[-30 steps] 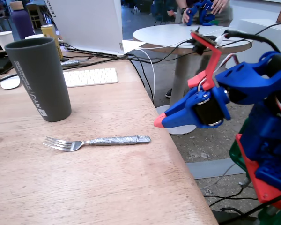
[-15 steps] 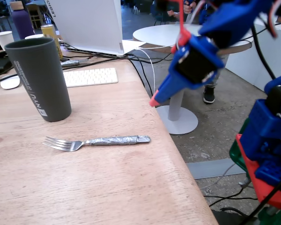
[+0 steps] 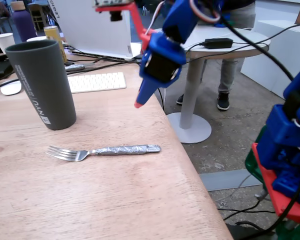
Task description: Grab the fork and place it in gray glass
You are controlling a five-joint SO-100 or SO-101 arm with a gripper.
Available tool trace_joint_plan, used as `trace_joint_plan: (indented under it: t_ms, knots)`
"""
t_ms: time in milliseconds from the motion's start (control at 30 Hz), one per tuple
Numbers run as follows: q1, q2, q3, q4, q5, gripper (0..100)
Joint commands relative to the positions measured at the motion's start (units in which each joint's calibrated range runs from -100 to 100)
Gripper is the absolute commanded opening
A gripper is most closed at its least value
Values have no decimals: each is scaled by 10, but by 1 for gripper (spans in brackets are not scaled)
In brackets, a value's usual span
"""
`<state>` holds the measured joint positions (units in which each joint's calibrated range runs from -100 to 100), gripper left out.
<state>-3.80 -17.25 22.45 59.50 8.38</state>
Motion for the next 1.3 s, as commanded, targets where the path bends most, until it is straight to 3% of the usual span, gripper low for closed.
trace_joint_plan:
  t_ms: [0,233,833,1000,1267]
  knots:
    - [-4,40,-27,-47,2,0]
    - [-48,161,-157,-58,-4,0]
    - [-75,303,-215,-104,18,1]
    - [-75,303,-206,-100,28,32]
    - [-75,358,-232,-100,22,34]
